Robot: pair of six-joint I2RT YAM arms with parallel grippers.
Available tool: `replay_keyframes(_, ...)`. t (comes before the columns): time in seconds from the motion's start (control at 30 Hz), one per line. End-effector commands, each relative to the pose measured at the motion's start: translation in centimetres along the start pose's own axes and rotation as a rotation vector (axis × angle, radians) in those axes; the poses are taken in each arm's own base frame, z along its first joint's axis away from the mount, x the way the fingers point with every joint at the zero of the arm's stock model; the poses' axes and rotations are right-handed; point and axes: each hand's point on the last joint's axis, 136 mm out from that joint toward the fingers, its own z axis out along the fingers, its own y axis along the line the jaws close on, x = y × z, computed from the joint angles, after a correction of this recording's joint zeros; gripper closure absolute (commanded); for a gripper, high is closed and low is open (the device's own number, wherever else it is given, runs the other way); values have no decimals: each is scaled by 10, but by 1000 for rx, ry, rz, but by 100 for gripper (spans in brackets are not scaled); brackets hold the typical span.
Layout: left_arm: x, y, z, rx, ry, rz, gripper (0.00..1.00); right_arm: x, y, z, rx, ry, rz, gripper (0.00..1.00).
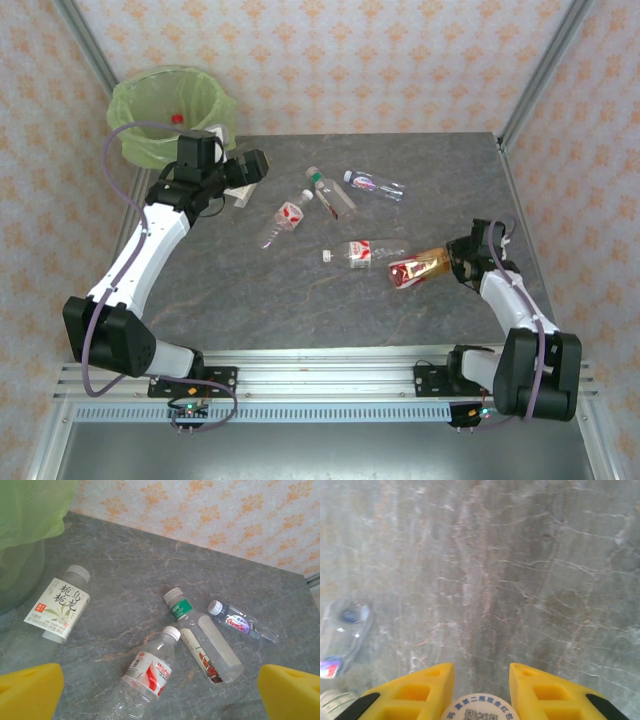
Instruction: Put the plastic bottles in the bin
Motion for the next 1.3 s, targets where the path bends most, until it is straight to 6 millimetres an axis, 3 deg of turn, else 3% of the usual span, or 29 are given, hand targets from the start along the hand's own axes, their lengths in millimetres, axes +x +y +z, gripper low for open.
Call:
replay_keyframes(0.0, 5, -3, 4, 23, 24, 24, 0, -4, 23, -8, -132, -29, -51, 100)
replay_keyframes(0.23, 10, -9, 12, 65, 63, 17, 0, 1, 52, -27, -280, -19, -174, 100)
replay_keyframes(0.4, 15, -36, 13, 222, 93, 35, 0, 9, 84, -46, -455, 9, -238, 100)
replay_keyframes(0.77, 22, -43, 18, 277, 95, -8, 0, 54, 133, -65, -627, 34, -415, 100)
replay_keyframes(1.03, 38, -50, 25, 304, 137, -20, 0, 82, 179, -86, -765, -17, -511, 100)
replay_keyframes(1.27, 61, -85, 20, 469, 191, 38, 0, 101, 207, -101, -880, 12, -537, 100)
